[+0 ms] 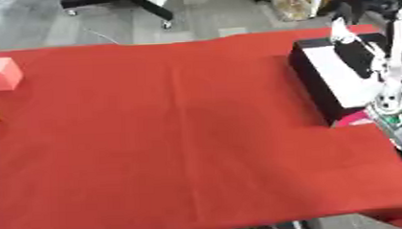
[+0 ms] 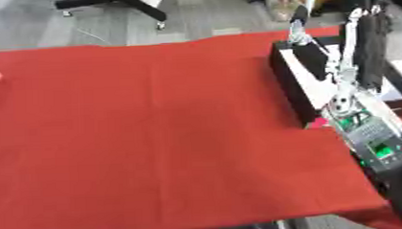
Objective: Pick up the objects with one hand, pass them to the other hand, and then place them into the box on the other side of the table.
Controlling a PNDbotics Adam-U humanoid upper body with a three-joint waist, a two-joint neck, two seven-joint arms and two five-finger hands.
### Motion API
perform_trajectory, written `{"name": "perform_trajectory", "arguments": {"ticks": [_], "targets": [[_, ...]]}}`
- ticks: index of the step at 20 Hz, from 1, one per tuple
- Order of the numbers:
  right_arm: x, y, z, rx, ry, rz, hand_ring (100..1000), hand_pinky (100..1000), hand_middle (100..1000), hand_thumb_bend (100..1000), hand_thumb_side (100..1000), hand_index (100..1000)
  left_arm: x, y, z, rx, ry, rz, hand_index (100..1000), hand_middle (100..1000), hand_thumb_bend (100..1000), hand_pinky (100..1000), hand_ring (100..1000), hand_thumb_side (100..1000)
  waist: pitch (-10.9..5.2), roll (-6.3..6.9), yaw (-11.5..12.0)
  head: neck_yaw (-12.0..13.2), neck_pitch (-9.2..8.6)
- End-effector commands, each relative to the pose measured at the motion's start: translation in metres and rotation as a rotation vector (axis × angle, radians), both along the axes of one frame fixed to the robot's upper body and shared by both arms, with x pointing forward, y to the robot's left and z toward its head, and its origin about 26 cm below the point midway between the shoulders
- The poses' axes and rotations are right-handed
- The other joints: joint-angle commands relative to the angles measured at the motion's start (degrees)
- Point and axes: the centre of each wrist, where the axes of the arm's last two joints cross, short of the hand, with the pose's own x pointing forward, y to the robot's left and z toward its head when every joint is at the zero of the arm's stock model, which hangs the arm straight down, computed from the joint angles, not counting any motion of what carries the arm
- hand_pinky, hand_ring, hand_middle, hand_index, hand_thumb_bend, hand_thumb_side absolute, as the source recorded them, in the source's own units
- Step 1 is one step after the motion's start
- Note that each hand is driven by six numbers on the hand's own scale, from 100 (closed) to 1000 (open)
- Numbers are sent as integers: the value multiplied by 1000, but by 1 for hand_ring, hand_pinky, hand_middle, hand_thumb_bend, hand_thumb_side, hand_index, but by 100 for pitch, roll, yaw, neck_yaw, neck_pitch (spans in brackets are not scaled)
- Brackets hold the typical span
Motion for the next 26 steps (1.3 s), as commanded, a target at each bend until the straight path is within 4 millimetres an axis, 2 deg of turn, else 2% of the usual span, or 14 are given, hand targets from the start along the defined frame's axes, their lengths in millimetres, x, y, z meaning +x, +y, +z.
{"name": "perform_trajectory", "arguments": {"ticks": [1, 4, 7, 10, 11, 13, 14, 15, 17, 20, 22, 25, 26], "targets": [[-7, 30, -2, 45, -80, 99, 886, 665, 802, 157, 392, 976, -2, 12, 1, 12, 6, 91, 840, 744, 100, 746, 775, 781, -80, 22, -32, 499, -17], [-13, 51, -9, 76, -89, 188, 878, 658, 791, 146, 391, 970, -1, 21, -5, 16, 28, 188, 839, 743, 100, 745, 775, 758, -75, 50, -70, 1001, -17], [-16, 60, -11, 63, -74, 243, 876, 656, 789, 143, 392, 969, 2, 37, -3, 115, 31, 330, 842, 745, 100, 749, 774, 709, -77, 95, -97, 1526, -17], [-17, 65, -12, 38, -54, 282, 873, 654, 785, 139, 394, 969, 13, 71, 6, 385, 74, 509, 871, 760, 100, 778, 776, 511, -91, 182, -138, 2095, -17], [-18, 67, -12, 31, -49, 291, 871, 653, 783, 136, 396, 969, 18, 82, 6, 493, 97, 559, 880, 763, 100, 794, 775, 407, -95, 204, -155, 2210, -17], [-18, 68, -12, 17, -41, 303, 869, 653, 781, 131, 399, 969, 30, 109, 3, 754, 179, 639, 895, 769, 116, 820, 774, 317, -104, 244, -192, 2366, -17], [-18, 69, -12, 11, -38, 308, 869, 653, 781, 131, 399, 968, 36, 121, 0, 883, 229, 666, 899, 770, 190, 829, 773, 312, -109, 257, -213, 2417, -17], [-18, 70, -12, 7, -35, 312, 868, 653, 780, 127, 402, 968, 41, 132, -4, 987, 272, 684, 900, 767, 304, 840, 769, 321, -113, 264, -228, 2456, -17], [-19, 71, -13, -2, -28, 324, 867, 652, 779, 124, 404, 968, 49, 154, -16, 1173, 392, 697, 898, 764, 355, 845, 766, 367, -124, 275, -267, 2566, -17], [-20, 73, -13, -8, -19, 340, 866, 652, 779, 115, 409, 968, 58, 175, -41, 1305, 547, 647, 890, 762, 392, 852, 769, 465, -136, 272, -315, 2730, -17], [-20, 74, -13, -9, -14, 347, 866, 651, 778, 103, 416, 969, 62, 180, -53, 1340, 601, 599, 888, 764, 395, 855, 772, 535, -138, 263, -338, 2793, -17], [-20, 75, -13, -7, -10, 351, 865, 651, 777, 100, 415, 972, 70, 180, -63, 1370, 652, 538, 886, 765, 410, 857, 774, 545, -133, 249, -363, 2832, -17], [-21, 76, -13, -7, -10, 353, 865, 650, 777, 100, 415, 972, 72, 179, -65, 1377, 664, 532, 874, 755, 407, 853, 765, 508, -129, 243, -373, 2838, -17]]}}
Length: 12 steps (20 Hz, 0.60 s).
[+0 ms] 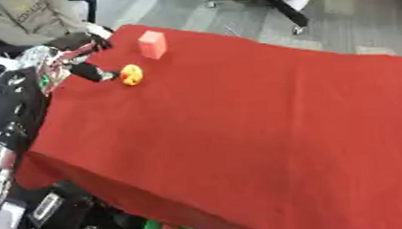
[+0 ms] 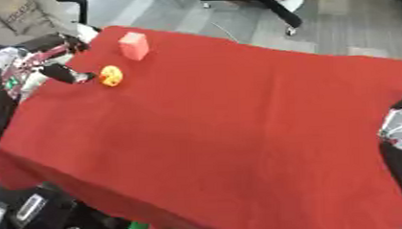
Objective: Pick up the objects with one hand, pass them to the other hand, and then place them into the box on the other side of the table.
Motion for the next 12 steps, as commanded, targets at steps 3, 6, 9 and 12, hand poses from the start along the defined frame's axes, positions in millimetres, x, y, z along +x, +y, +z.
{"name": "perform_trajectory", "arguments": {"ticks": [3, 6, 9, 12], "targets": [[-2, 2, 8, -1, -30, 16, 864, 649, 776, 100, 415, 972, 5, 9, 8, 61, 22, 42, 854, 737, 404, 840, 746, 389, -76, -2, -33, 45, -15], [-2, 3, 9, -2, -31, 20, 862, 649, 774, 100, 417, 972, 10, 4, 6, 94, -54, 82, 845, 727, 411, 827, 735, 264, -51, -17, -64, 46, -15], [-2, 4, 9, -4, -34, 23, 861, 648, 772, 100, 419, 972, 15, -3, 2, 122, -168, 109, 845, 725, 414, 822, 732, 231, -12, -39, -99, 62, -15], [-2, 5, 10, -2, -38, 23, 860, 648, 770, 100, 420, 973, 17, -8, -6, 127, -237, 122, 844, 721, 391, 816, 729, 247, 34, -57, -133, 97, -15]]}}
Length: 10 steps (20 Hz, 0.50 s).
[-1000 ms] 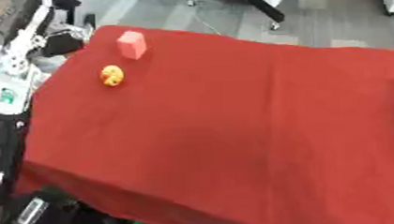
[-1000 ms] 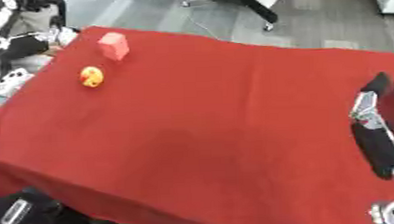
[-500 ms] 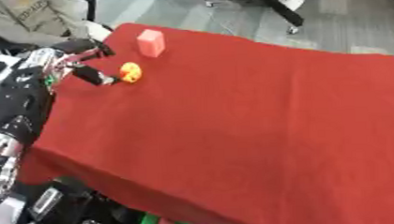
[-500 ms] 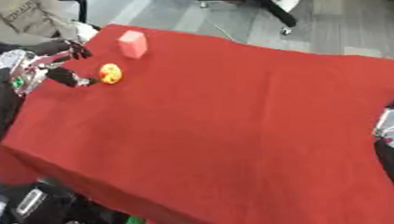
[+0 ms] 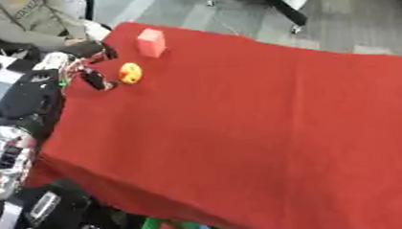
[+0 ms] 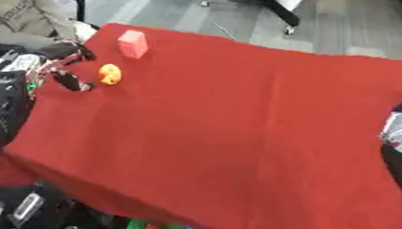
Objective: Pick up the objects with one hand, pass them to the other hand, and then place them into the box on the other side of the table.
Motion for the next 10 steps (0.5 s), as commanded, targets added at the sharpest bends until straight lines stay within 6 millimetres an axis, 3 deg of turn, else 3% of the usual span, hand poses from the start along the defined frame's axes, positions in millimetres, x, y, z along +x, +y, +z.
{"name": "perform_trajectory", "arguments": {"ticks": [1, 4, 10], "targets": [[-2, 3, 10, 4, -39, 13, 860, 647, 769, 100, 421, 973, 3, 3, 11, 32, -97, 22, 844, 722, 388, 816, 728, 253, -21, -5, -22, 63, -15], [-2, 5, 10, 7, -41, 16, 859, 646, 768, 100, 422, 974, 3, 2, 4, 31, -103, 41, 843, 720, 375, 814, 726, 266, 30, -31, -70, 100, -15], [-2, 8, 11, 15, -44, 22, 858, 644, 765, 100, 426, 975, 4, 1, 0, 47, -161, 108, 833, 704, 330, 799, 707, 209, 138, -67, -195, 152, -15]]}}
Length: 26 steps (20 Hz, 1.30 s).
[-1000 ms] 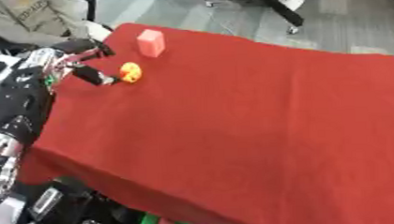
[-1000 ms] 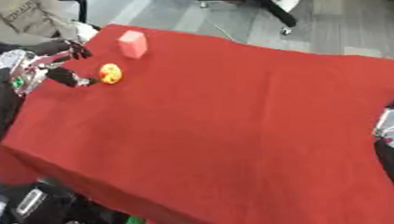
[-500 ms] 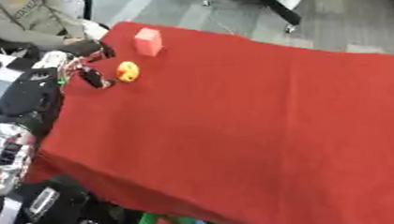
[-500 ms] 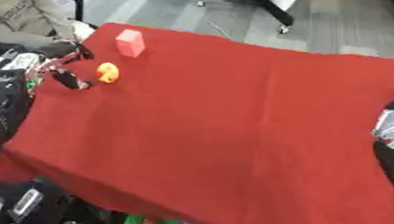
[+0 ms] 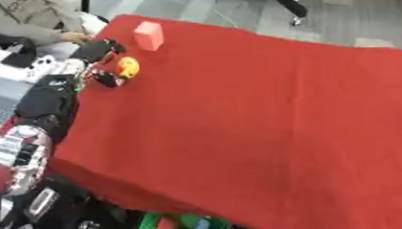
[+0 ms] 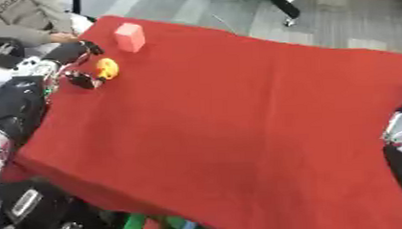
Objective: Pick up the objects with one hand, pass them to the other hand, and then place them into the box on the other side of the table.
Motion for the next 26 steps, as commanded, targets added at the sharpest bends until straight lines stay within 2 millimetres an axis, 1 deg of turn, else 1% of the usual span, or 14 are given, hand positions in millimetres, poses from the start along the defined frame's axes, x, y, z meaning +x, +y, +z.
{"name": "perform_trajectory", "arguments": {"ticks": [1, 2, 3, 5, 6, 7, 8, 10, 14, 17, 20, 21, 23, 26], "targets": [[-2, 3, 9, 6, -37, 13, 858, 644, 764, 100, 426, 975, 3, 6, 17, 34, -87, 39, 831, 702, 327, 798, 705, 208, -25, -1, -40, 37, -15], [-2, 3, 9, 6, -37, 12, 858, 644, 764, 100, 426, 975, 4, 5, 16, 35, -101, 42, 803, 667, 273, 783, 677, 201, -15, -7, -59, 39, -15], [-2, 3, 9, 7, -37, 11, 858, 644, 764, 100, 426, 975, 4, 4, 15, 31, -112, 43, 792, 652, 252, 777, 665, 199, -6, -12, -74, 41, -15], [-2, 3, 9, 8, -36, 10, 858, 644, 764, 100, 428, 976, 5, 2, 13, 17, -131, 39, 708, 555, 171, 739, 582, 192, 4, -21, -90, 45, -15], [-2, 3, 9, 8, -36, 10, 858, 644, 764, 100, 429, 976, 5, 1, 13, 5, -140, 35, 624, 474, 132, 692, 510, 190, 6, -25, -92, 42, -15], [-2, 3, 9, 8, -36, 9, 858, 644, 764, 100, 429, 976, 5, 1, 13, -11, -152, 29, 583, 443, 119, 668, 481, 189, 7, -28, -91, 37, -15], [-2, 3, 9, 8, -36, 8, 858, 644, 764, 100, 431, 977, 5, 1, 14, -26, -164, 24, 518, 384, 100, 625, 435, 188, 7, -28, -90, 35, -15], [-2, 3, 9, 9, -35, 5, 858, 644, 764, 100, 431, 977, 5, 1, 18, -56, -192, 10, 460, 327, 100, 572, 388, 188, 3, -25, -83, 27, -15], [-2, 2, 8, 9, -33, -1, 858, 644, 764, 100, 434, 977, 5, 6, 40, -95, -252, -41, 439, 311, 100, 560, 370, 186, -29, -12, -65, -16, -15], [-2, 1, 8, 7, -30, -5, 857, 645, 764, 100, 435, 976, 5, 6, 76, -138, -353, -115, 432, 307, 100, 565, 377, 186, -61, -19, -42, -133, -15], [-2, 0, 8, 3, -29, -7, 857, 645, 765, 100, 434, 976, 5, -5, 120, -191, -467, -246, 427, 305, 100, 566, 380, 180, -90, -32, -5, -370, -15], [-2, 0, 8, 1, -29, -7, 856, 647, 765, 100, 434, 975, 6, -15, 137, -213, -511, -313, 423, 303, 100, 560, 378, 183, -106, -43, 13, -555, -15], [-2, 0, 8, -5, -31, -5, 855, 648, 765, 100, 433, 974, 5, -37, 162, -278, -574, -451, 420, 302, 100, 556, 377, 199, -130, -69, 47, -891, -15], [-1, 1, 9, -17, -37, 4, 853, 651, 766, 100, 432, 973, 2, -79, 185, -403, -611, -667, 417, 299, 100, 551, 374, 240, -158, -127, 80, -1311, -15]]}}
